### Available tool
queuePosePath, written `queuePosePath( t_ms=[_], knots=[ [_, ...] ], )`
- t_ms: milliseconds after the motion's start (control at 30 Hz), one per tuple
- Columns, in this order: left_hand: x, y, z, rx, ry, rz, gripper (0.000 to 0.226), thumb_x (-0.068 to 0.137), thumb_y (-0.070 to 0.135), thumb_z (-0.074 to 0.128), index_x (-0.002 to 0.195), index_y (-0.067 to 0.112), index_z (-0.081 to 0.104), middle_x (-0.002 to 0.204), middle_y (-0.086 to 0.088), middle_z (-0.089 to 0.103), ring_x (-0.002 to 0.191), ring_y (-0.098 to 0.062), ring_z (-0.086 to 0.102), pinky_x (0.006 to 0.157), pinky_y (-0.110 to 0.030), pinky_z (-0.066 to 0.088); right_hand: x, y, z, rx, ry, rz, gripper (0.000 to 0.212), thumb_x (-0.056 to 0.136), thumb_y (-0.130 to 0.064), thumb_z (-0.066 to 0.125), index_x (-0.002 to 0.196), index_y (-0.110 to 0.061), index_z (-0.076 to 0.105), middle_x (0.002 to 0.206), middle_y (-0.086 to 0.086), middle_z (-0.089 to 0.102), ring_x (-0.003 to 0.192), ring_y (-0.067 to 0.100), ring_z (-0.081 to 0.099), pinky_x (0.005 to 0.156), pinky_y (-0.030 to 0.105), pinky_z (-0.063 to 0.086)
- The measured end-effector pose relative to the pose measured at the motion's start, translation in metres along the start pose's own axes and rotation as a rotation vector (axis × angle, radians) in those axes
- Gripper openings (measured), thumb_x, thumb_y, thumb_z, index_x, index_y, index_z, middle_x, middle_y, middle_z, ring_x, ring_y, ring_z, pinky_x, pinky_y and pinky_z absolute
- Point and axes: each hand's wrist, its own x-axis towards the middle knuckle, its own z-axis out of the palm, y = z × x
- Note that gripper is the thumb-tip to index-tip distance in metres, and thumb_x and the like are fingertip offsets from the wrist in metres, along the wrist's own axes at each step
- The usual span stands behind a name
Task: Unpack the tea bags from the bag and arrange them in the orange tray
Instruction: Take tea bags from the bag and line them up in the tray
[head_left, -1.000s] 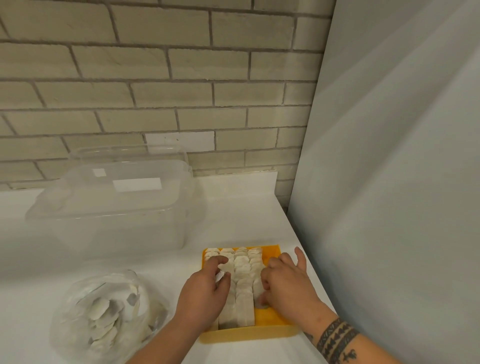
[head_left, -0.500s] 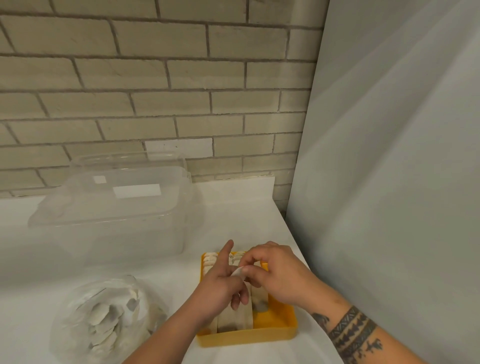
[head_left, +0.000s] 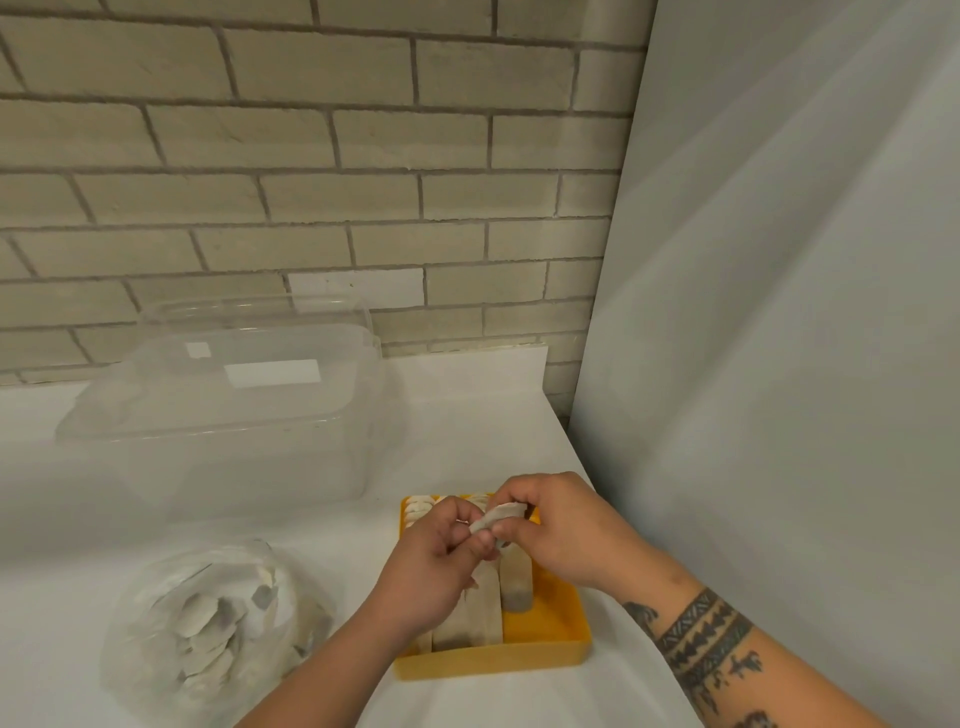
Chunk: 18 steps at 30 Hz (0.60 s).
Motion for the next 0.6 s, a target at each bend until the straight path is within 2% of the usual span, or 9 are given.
queuePosePath(
  t_ms=[67, 133, 167, 200, 267, 367, 467, 533, 600],
  knots=[
    [0.002, -0.007, -0.002, 0.052, 0.023, 0.01, 0.006, 0.097, 0.026, 0.066, 0.102, 0.026, 0.062, 0.092, 0.005, 0.077, 0.086, -0.007, 0.07, 0.074, -0.024, 0.054, 0.002, 0.004, -0.001, -0.012, 0.022, 0.032, 0.008, 0.089, -0.036, 0.071, 0.097, -0.033, 0.072, 0.088, -0.015, 0.071, 0.084, 0.003, 0.063, 0.077, 0.026, 0.054],
    [0.003, -0.017, -0.009, 0.155, 0.132, 0.043, 0.015, 0.095, 0.026, 0.07, 0.102, 0.037, 0.063, 0.104, 0.017, 0.073, 0.098, 0.005, 0.065, 0.08, -0.011, 0.049, 0.004, 0.011, -0.002, -0.049, -0.009, 0.081, 0.008, 0.088, -0.037, 0.071, 0.096, -0.035, 0.07, 0.089, -0.015, 0.071, 0.085, 0.003, 0.063, 0.077, 0.026, 0.054],
    [0.004, -0.023, -0.014, 0.233, 0.205, 0.071, 0.019, 0.094, 0.024, 0.07, 0.104, 0.039, 0.063, 0.109, 0.023, 0.069, 0.105, 0.006, 0.062, 0.085, -0.009, 0.045, 0.004, 0.015, -0.001, -0.093, -0.046, 0.101, 0.01, 0.088, -0.039, 0.07, 0.097, -0.036, 0.069, 0.092, -0.015, 0.07, 0.09, 0.007, 0.062, 0.08, 0.028, 0.053],
    [0.005, -0.03, -0.018, 0.315, 0.279, 0.093, 0.023, 0.092, 0.022, 0.07, 0.106, 0.039, 0.063, 0.113, 0.025, 0.065, 0.111, 0.003, 0.058, 0.092, -0.011, 0.042, 0.004, 0.019, 0.001, -0.161, -0.09, 0.118, 0.013, 0.088, -0.041, 0.068, 0.1, -0.038, 0.068, 0.095, -0.015, 0.069, 0.097, 0.014, 0.06, 0.084, 0.031, 0.052],
    [0.009, -0.046, -0.025, 0.466, 0.376, 0.095, 0.028, 0.09, 0.017, 0.071, 0.114, 0.031, 0.066, 0.125, 0.016, 0.06, 0.128, -0.013, 0.05, 0.105, -0.023, 0.036, 0.002, 0.025, 0.009, -0.289, -0.192, 0.123, 0.019, 0.09, -0.039, 0.062, 0.108, -0.036, 0.067, 0.102, -0.01, 0.066, 0.107, 0.023, 0.051, 0.086, 0.033, 0.046],
    [0.01, -0.065, -0.028, 0.546, 0.361, -0.005, 0.034, 0.091, 0.014, 0.07, 0.124, 0.02, 0.065, 0.152, 0.0, 0.047, 0.144, -0.027, 0.034, 0.116, -0.038, 0.029, -0.004, 0.024, 0.021, -0.413, -0.309, 0.087, 0.024, 0.094, -0.028, 0.054, 0.114, -0.028, 0.067, 0.103, -0.003, 0.065, 0.109, 0.025, 0.044, 0.089, 0.029, 0.033],
    [0.008, -0.073, -0.026, 0.509, 0.29, -0.083, 0.04, 0.096, 0.011, 0.061, 0.136, 0.017, 0.057, 0.162, -0.003, 0.033, 0.149, -0.026, 0.024, 0.121, -0.036, 0.023, -0.007, 0.027, 0.034, -0.465, -0.304, 0.062, 0.019, 0.092, -0.024, 0.059, 0.108, -0.027, 0.069, 0.091, -0.006, 0.063, 0.107, 0.021, 0.052, 0.114, 0.04, 0.018],
    [0.007, -0.076, -0.024, 0.489, 0.283, -0.105, 0.041, 0.099, 0.009, 0.054, 0.139, 0.016, 0.053, 0.159, -0.005, 0.038, 0.147, -0.027, 0.029, 0.12, -0.036, 0.026, -0.005, 0.033, 0.041, -0.498, -0.293, 0.038, 0.016, 0.09, -0.024, 0.06, 0.103, -0.028, 0.069, 0.082, -0.011, 0.057, 0.102, 0.018, 0.056, 0.119, 0.047, 0.009],
    [0.006, -0.075, -0.023, 0.433, 0.293, -0.113, 0.04, 0.1, 0.007, 0.049, 0.139, 0.016, 0.052, 0.145, -0.005, 0.054, 0.135, -0.027, 0.046, 0.111, -0.034, 0.037, -0.003, 0.038, 0.046, -0.522, -0.272, 0.034, 0.012, 0.089, -0.025, 0.061, 0.099, -0.029, 0.068, 0.08, -0.011, 0.057, 0.099, 0.017, 0.056, 0.12, 0.049, 0.007]
  ],
)
